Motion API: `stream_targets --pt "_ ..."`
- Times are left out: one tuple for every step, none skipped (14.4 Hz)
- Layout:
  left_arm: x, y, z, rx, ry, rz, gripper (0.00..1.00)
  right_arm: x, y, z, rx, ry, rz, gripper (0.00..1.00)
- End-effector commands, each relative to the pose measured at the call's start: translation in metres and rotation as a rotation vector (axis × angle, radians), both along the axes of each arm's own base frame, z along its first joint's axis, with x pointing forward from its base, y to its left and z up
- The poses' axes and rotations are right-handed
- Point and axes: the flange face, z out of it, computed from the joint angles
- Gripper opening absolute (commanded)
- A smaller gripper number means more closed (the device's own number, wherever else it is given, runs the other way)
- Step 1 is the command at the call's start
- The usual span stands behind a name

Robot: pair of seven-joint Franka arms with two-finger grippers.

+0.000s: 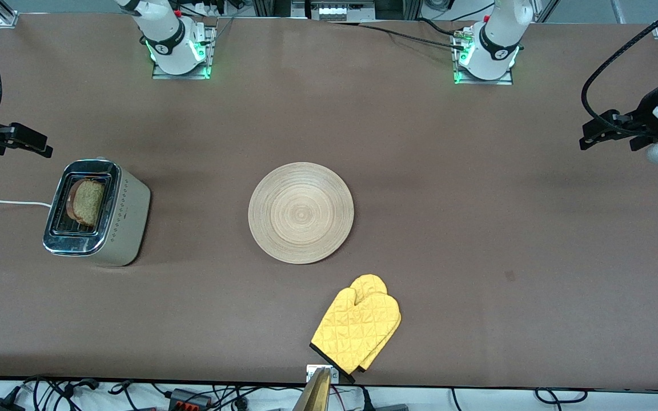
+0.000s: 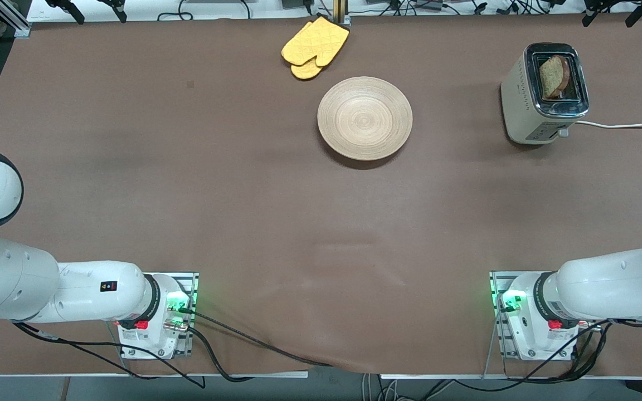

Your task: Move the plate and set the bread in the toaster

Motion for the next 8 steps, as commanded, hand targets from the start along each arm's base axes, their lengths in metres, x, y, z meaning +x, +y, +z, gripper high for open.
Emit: stream_targets --pt "0.007 0.001 -0.003 -0.007 0.007 0.001 1.00 0.000 0.002 0.007 -0.011 0.002 0.000 1.00" --pt "0.009 -0.002 -0.006 -0.009 0.012 -0.003 1.00 0.001 0.005 0.013 -0.011 -0.008 0.004 1.00" --pt "0.013 -0.002 -0.001 -0.007 -0.001 -0.005 1.00 0.001 0.006 0.017 -0.012 -0.008 0.006 1.00" --pt "0.018 0.002 0.008 -0.008 -0.021 -0.002 1.00 0.001 0.009 0.020 -0.013 -0.002 0.012 1.00" --pt "0.021 0.005 0.009 -0.007 -0.018 0.001 1.00 0.001 0.010 0.020 -0.014 -0.002 0.013 1.00" --pt "0.021 0.008 0.009 -0.007 -0.018 0.007 1.00 0.001 0.009 0.020 -0.013 -0.002 0.010 1.00" --pt "0.021 0.009 0.009 -0.005 -0.018 0.010 1.00 0.001 0.009 0.020 -0.013 -0.002 0.010 1.00" --pt "0.021 0.010 0.008 -0.005 -0.018 0.012 1.00 0.000 0.009 0.019 -0.013 -0.001 0.009 1.00"
